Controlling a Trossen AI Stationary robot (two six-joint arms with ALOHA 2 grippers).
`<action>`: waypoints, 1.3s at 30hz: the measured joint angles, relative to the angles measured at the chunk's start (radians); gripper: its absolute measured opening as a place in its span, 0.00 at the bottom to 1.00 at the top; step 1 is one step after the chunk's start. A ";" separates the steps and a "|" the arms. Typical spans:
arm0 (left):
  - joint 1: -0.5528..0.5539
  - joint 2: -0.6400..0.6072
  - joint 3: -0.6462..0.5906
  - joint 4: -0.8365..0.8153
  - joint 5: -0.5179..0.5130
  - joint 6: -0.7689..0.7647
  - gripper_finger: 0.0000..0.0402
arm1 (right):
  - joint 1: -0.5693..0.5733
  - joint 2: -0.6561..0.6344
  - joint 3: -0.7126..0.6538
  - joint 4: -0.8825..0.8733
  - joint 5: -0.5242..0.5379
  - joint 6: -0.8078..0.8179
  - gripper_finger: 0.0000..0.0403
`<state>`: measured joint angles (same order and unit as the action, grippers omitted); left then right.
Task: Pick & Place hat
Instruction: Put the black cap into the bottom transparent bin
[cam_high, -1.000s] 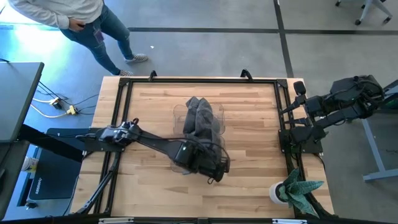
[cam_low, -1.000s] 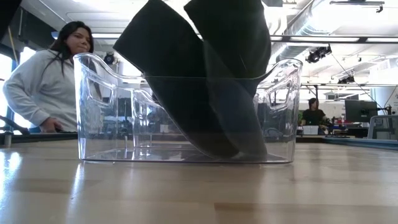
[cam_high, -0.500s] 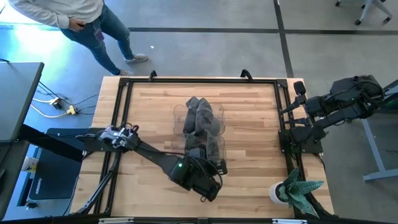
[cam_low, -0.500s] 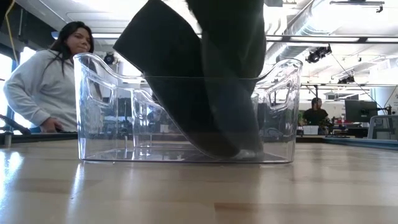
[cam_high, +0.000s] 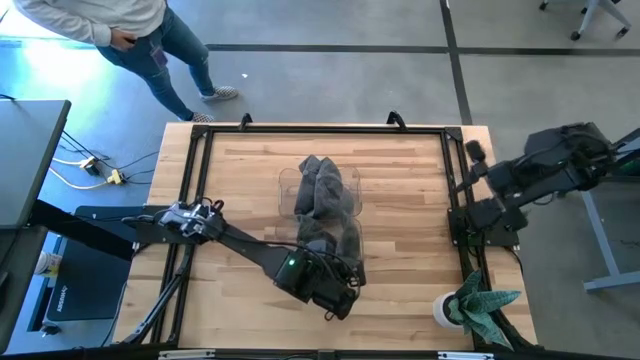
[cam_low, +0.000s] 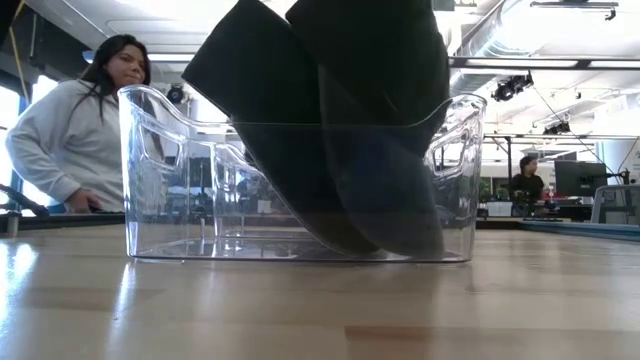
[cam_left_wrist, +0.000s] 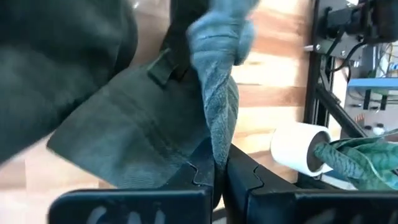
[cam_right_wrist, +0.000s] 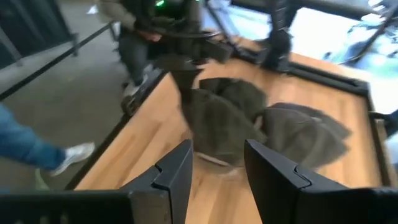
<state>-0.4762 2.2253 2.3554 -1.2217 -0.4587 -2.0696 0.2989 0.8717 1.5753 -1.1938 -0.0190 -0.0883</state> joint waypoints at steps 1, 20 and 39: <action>0.001 0.000 0.000 -0.001 -0.011 0.016 0.03 | 0.000 0.017 0.000 0.000 -0.017 -0.002 0.35; -0.002 -0.076 -0.001 0.038 0.330 0.720 0.43 | -0.027 0.124 -0.166 0.071 -0.198 -0.137 0.59; 0.073 -0.051 -0.002 -0.025 0.668 1.533 0.40 | -0.031 -0.021 -0.316 0.185 -0.191 0.080 0.58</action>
<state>-0.4032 2.1738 2.3539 -1.2462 0.2096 -0.5368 0.2679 0.8505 1.2594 -1.0084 -0.2096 -0.0085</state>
